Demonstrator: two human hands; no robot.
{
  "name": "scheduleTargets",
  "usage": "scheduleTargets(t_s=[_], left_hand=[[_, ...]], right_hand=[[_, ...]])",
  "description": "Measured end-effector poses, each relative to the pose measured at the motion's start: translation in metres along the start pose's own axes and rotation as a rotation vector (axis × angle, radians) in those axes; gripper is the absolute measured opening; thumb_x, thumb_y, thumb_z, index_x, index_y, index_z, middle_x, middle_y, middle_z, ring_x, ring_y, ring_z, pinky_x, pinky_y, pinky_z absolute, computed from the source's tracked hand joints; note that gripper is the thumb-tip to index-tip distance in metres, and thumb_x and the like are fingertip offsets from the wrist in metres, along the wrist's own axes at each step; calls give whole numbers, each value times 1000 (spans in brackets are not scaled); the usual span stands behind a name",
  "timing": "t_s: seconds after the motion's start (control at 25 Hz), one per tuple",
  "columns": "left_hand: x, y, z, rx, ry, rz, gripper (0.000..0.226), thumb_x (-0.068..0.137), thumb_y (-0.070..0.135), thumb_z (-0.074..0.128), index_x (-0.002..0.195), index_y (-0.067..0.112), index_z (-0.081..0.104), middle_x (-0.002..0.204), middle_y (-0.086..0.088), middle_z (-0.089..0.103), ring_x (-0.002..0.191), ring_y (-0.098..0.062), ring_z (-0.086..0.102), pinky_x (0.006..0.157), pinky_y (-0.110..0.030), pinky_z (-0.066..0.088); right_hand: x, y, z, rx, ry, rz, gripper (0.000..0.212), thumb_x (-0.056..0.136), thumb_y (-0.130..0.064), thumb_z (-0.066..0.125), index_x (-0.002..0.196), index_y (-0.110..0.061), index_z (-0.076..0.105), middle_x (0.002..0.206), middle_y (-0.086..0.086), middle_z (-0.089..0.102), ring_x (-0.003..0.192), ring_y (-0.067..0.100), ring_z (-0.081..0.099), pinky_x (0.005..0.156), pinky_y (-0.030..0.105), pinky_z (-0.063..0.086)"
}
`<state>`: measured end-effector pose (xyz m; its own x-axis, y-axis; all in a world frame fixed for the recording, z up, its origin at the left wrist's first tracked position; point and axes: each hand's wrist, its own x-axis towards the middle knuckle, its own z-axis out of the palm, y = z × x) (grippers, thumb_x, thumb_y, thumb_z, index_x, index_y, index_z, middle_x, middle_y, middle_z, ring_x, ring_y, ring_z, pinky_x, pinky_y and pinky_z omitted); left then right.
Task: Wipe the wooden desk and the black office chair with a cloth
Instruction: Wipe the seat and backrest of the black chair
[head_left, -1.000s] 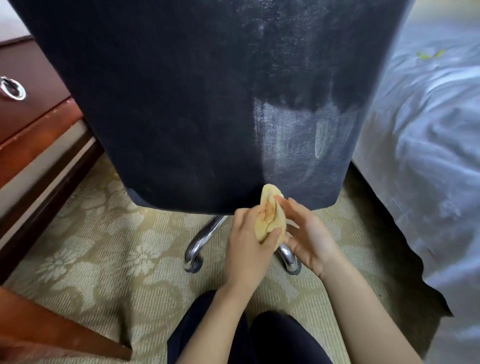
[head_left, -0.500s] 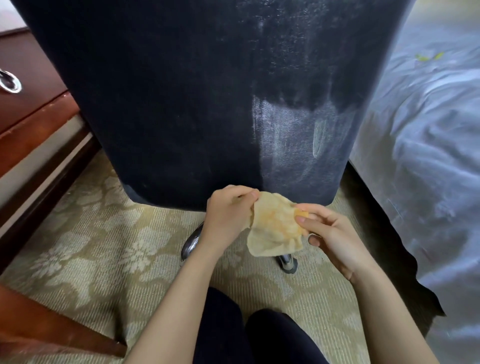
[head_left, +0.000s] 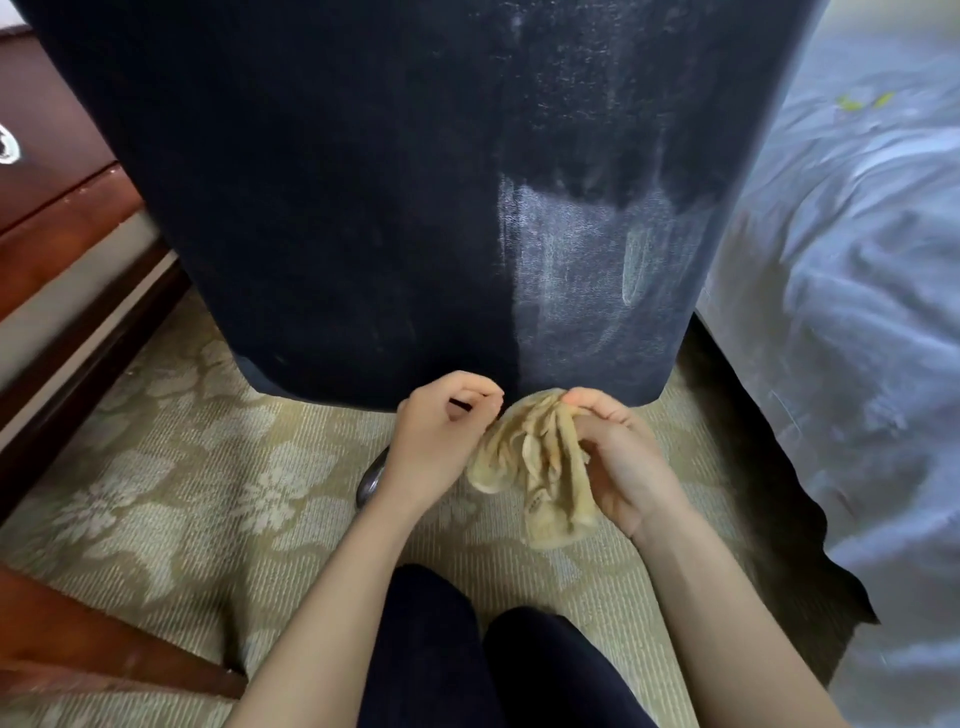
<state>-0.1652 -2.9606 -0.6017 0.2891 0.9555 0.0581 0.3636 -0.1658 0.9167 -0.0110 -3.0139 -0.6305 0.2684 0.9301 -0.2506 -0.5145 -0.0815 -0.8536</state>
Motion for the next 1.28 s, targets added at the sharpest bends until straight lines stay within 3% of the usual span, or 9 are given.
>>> scheduleTargets(t_s=[0.2, 0.32, 0.44, 0.52, 0.72, 0.8, 0.88, 1.04, 1.28], left_hand=[[-11, 4, 16, -65, -285, -31, 35, 80, 26, 73, 113, 25, 63, 104, 12, 67, 92, -1, 63, 79, -19, 51], [-11, 9, 26, 88, -217, 96, 22, 85, 14, 66, 107, 15, 65, 92, -1, 69, 87, -16, 63, 79, -36, 51], [1, 19, 18, -25, -138, 82, 13, 91, 11, 56, 97, 7, 67, 89, -13, 68, 81, -24, 61, 74, -37, 48], [9, 32, 7, -235, -229, 28, 15, 90, 16, 56, 94, 5, 65, 86, -11, 62, 81, -17, 56, 73, -32, 43], [22, 46, 1, -499, -452, -19, 31, 85, 24, 55, 109, 5, 61, 97, -11, 60, 92, -23, 57, 78, -35, 44], [26, 44, 0, -459, -441, -17, 21, 89, 20, 57, 107, 12, 64, 97, -10, 65, 92, -22, 61, 78, -35, 48], [27, 38, 1, -349, -356, -29, 15, 91, 16, 58, 102, 20, 67, 92, -5, 71, 87, -17, 67, 73, -28, 52], [28, 16, 15, -2, -160, -73, 31, 86, 22, 66, 116, 27, 59, 105, 2, 66, 95, -15, 63, 77, -27, 52], [34, 7, 19, 283, 148, 176, 46, 92, 17, 56, 136, 25, 45, 143, 8, 35, 135, -12, 28, 112, -33, 26]], right_hand=[[-1, 3, 10, -358, 284, -399, 28, 80, 3, 66, 91, -22, 68, 83, -3, 71, 75, 6, 65, 69, 17, 51], [-5, -1, 11, -642, 434, -641, 25, 75, -10, 74, 85, -33, 68, 82, -16, 69, 76, 1, 64, 74, 11, 46], [-10, -14, -3, -651, 367, -705, 14, 77, -18, 75, 81, -31, 71, 77, -17, 70, 74, -4, 62, 71, 6, 43], [-10, -20, -14, -528, 208, -605, 8, 83, -19, 69, 90, -22, 73, 84, -4, 71, 79, 0, 62, 74, 9, 45], [-13, 4, -22, 126, -214, 13, 54, 90, -46, 44, 131, -11, 51, 126, 13, 59, 114, 27, 57, 92, 47, 48], [-17, 11, -21, 324, -304, 98, 60, 92, -45, 46, 137, -5, 43, 126, 23, 55, 100, 31, 65, 76, 45, 56], [-18, 14, -19, 390, -317, 95, 58, 91, -39, 53, 136, -4, 45, 129, 23, 55, 108, 32, 62, 81, 42, 56], [-11, 13, -19, 456, -157, 43, 51, 91, -36, 54, 130, -3, 54, 131, 19, 56, 122, 30, 54, 99, 42, 46], [6, -25, -2, 204, 399, -491, 17, 87, -29, 62, 98, -16, 62, 89, -7, 70, 87, 5, 64, 77, 22, 50]])
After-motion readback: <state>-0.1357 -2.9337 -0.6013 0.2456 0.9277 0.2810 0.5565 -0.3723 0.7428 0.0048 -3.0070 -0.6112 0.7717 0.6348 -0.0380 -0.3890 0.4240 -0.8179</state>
